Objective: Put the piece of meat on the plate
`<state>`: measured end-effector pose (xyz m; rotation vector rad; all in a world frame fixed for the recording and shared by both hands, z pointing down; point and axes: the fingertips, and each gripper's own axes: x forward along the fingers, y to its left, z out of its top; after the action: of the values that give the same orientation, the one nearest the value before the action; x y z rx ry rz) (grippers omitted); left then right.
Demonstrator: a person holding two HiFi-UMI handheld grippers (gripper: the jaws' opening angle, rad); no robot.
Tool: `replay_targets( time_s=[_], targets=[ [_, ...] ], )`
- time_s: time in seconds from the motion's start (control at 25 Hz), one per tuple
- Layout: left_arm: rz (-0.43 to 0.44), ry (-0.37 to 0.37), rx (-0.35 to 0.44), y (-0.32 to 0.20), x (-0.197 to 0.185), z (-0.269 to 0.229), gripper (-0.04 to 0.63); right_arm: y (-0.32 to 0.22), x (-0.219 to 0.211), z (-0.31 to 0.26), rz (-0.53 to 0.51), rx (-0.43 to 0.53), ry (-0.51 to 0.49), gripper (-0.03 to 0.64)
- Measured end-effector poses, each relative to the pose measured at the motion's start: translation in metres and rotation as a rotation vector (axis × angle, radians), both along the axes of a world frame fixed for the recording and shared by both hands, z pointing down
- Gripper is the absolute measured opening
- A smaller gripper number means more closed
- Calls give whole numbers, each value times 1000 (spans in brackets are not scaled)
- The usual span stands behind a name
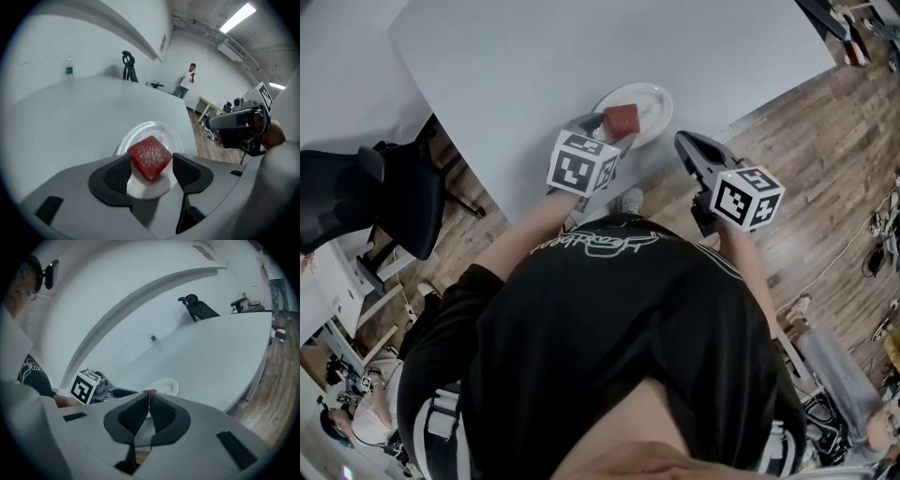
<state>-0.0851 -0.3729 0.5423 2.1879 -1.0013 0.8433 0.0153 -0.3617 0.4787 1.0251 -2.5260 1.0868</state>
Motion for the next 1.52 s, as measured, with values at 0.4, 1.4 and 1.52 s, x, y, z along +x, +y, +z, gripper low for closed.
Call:
replay_targets(
  time_s=[0.4, 1.4, 1.52],
  targets=[
    [-41, 127, 23, 15, 10, -43, 265, 14, 3, -16, -12, 34, 9, 11],
    [-78, 479, 259, 223, 66, -180, 8, 198, 26, -114, -198, 302, -35, 11],
    [-95, 517, 264, 236, 69, -186, 8, 212, 29, -117, -215, 302, -57, 10]
  ],
)
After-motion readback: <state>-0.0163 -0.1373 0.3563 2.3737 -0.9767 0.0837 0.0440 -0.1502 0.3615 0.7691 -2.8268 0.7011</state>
